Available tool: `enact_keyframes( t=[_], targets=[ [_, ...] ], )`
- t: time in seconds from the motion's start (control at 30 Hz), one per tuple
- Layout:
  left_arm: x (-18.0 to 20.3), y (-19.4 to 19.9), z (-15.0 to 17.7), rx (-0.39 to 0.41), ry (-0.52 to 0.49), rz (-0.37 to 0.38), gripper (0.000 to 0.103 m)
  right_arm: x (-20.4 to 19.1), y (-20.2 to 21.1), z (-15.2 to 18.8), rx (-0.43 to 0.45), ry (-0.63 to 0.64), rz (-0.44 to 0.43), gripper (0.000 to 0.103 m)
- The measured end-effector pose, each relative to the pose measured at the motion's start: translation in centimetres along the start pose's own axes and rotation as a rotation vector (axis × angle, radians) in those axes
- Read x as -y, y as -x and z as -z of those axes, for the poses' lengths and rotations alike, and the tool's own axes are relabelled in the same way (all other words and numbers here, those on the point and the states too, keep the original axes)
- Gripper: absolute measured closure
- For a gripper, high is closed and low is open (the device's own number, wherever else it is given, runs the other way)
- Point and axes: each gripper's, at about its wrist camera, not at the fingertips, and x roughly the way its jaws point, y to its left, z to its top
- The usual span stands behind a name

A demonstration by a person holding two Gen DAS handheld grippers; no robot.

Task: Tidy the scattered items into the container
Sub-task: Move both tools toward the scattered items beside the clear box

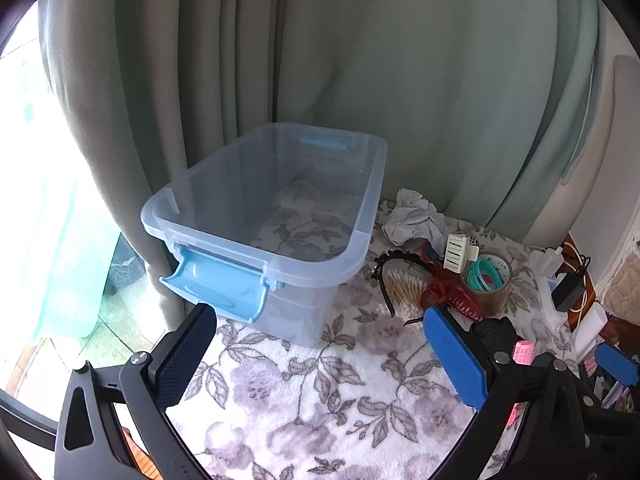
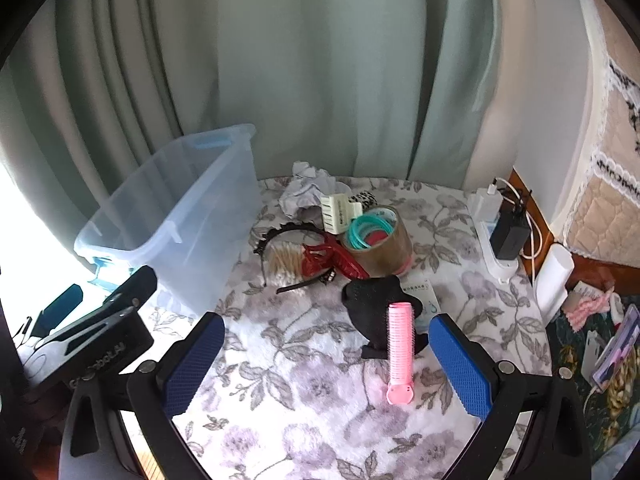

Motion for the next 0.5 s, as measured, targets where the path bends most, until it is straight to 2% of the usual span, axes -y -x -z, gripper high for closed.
enact_keyframes(
  t=[0.2,0.3,0.37,0.5],
  targets=[
    [-0.4,0.7,0.1,0.035,-0.001,0.011,0.000,-0.4,0.8,-1.5,0.040,0.012,0.021,0.000],
    [-0.5,1.0,0.1,0.044,-0.003,0.015,0.000,-0.9,2.5,-1.1,0.092,0.015,0.002,0.000],
    [-0.4,1.3,0.0,0.053,-0.006,0.004,0.000,-0.6,3.0,-1.4,0.091,0.010,-0.029,0.000],
    [-0.3,1.6,0.1,0.070,-0.012,-0.001,0.000,-0.7,2.9,-1.2,0.099,0.011,-0.039,0.000]
  ],
)
